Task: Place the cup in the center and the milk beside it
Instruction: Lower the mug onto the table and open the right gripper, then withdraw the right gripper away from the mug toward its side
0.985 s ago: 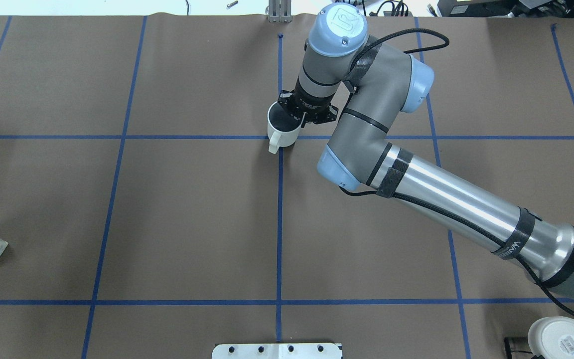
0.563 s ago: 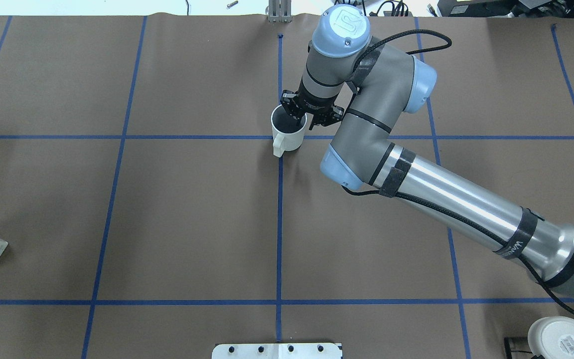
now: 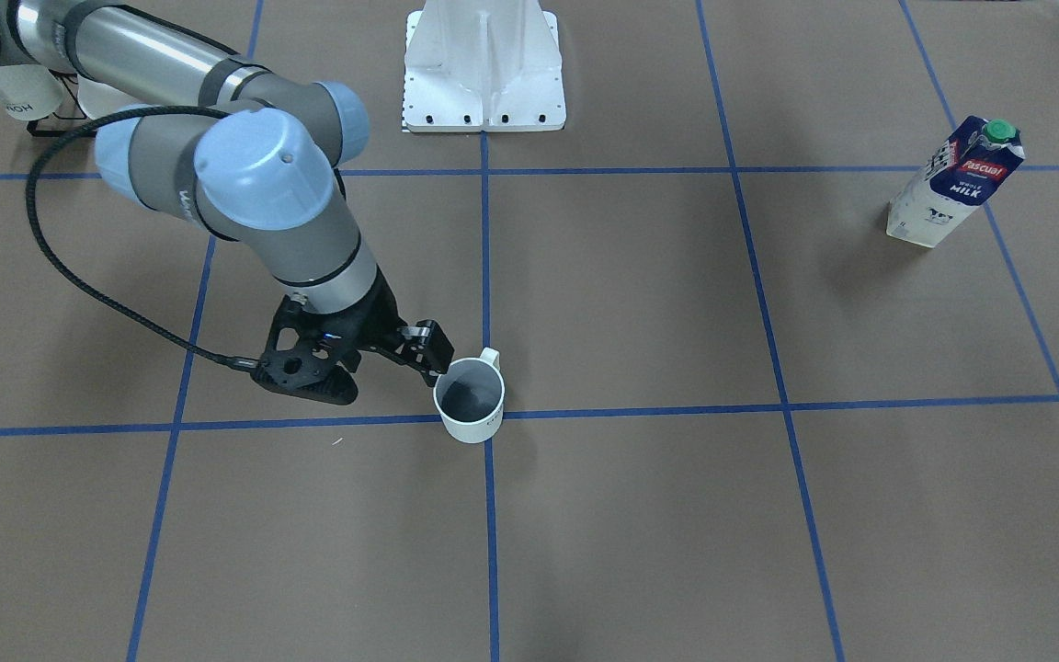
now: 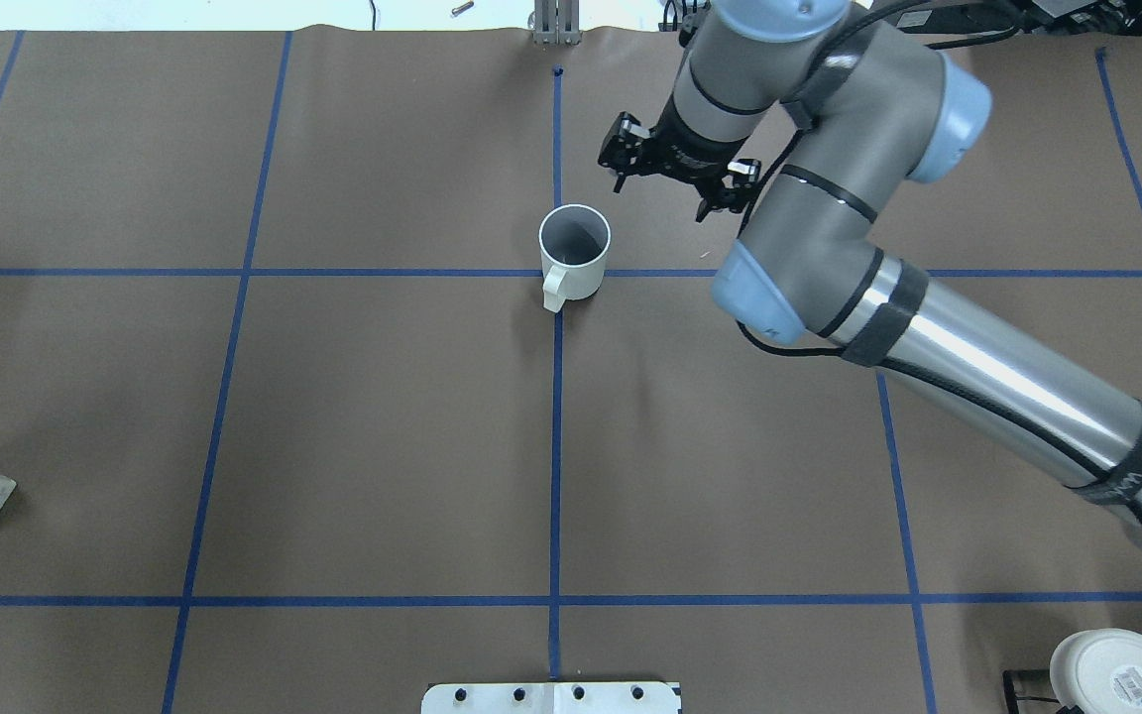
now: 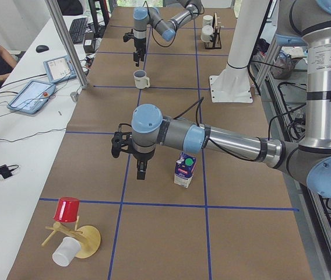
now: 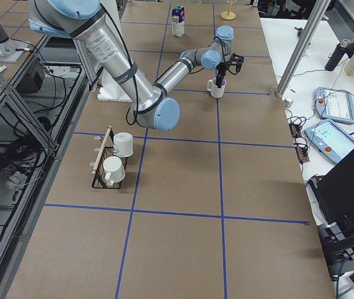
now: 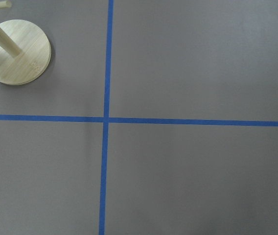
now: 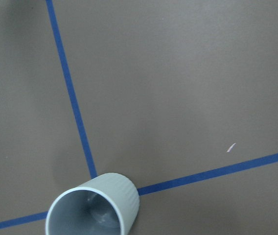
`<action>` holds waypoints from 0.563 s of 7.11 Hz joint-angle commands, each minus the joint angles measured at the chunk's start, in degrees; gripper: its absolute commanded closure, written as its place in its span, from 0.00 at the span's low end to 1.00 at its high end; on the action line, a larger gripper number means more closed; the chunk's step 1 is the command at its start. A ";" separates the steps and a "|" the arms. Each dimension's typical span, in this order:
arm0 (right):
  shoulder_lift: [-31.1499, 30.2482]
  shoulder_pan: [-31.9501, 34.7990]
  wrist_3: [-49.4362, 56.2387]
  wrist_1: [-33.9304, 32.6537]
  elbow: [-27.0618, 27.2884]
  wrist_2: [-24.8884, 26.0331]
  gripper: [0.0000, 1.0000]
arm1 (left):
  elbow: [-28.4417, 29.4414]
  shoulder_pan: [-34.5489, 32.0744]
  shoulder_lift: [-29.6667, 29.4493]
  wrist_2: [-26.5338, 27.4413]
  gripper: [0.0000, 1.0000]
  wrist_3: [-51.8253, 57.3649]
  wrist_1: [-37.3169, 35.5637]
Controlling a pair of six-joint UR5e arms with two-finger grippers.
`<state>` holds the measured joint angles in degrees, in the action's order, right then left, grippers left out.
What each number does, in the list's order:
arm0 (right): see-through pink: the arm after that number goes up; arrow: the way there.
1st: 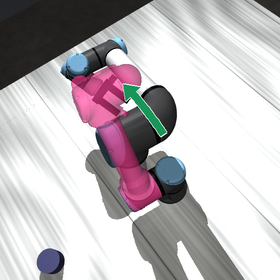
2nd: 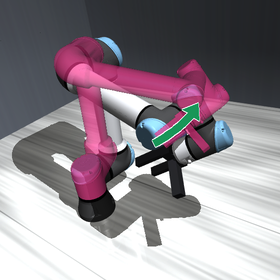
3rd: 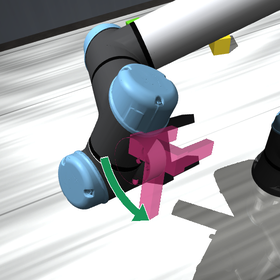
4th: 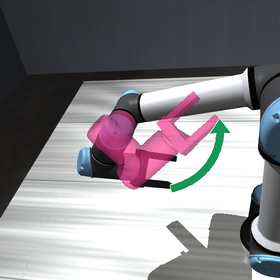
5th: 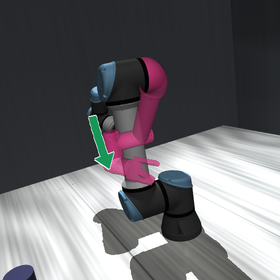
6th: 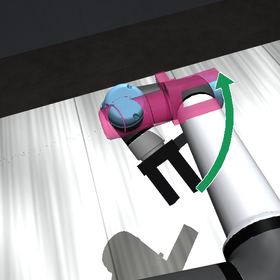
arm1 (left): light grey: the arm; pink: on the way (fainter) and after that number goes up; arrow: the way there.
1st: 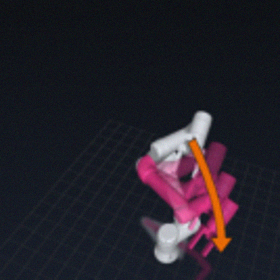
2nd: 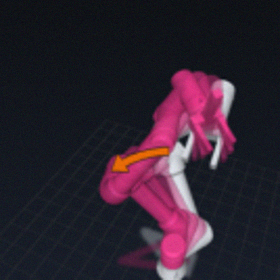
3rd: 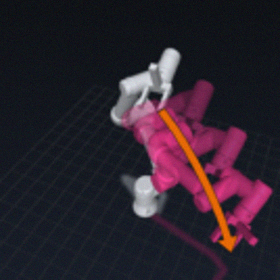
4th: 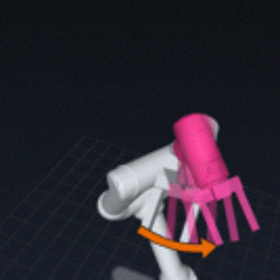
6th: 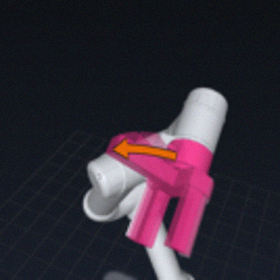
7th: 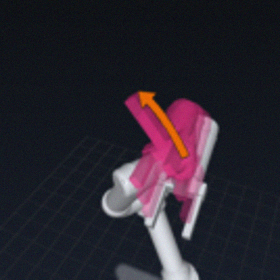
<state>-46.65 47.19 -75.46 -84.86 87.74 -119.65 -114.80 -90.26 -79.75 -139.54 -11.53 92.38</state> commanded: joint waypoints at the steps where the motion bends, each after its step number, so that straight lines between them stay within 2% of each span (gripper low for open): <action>1: -5.45 3.95 9.48 -5.82 6.54 -1.28 0.00 | -10.05 2.78 8.36 0.06 0.02 2.20 0.61; 2: -8.34 5.45 14.94 -9.07 9.61 -1.89 0.00 | -11.84 5.42 11.08 1.28 0.02 3.96 3.22; 3: -11.59 7.72 21.34 -11.97 12.86 -3.29 0.00 | -11.94 8.23 15.46 3.90 0.02 3.71 10.73; 4: -14.15 11.14 25.50 -13.22 13.93 -6.44 0.00 | -11.94 11.65 16.89 6.97 0.02 3.45 13.68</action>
<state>-57.36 54.73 -56.08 -95.67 99.33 -123.15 -126.30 -82.45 -65.78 -135.86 -8.06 101.15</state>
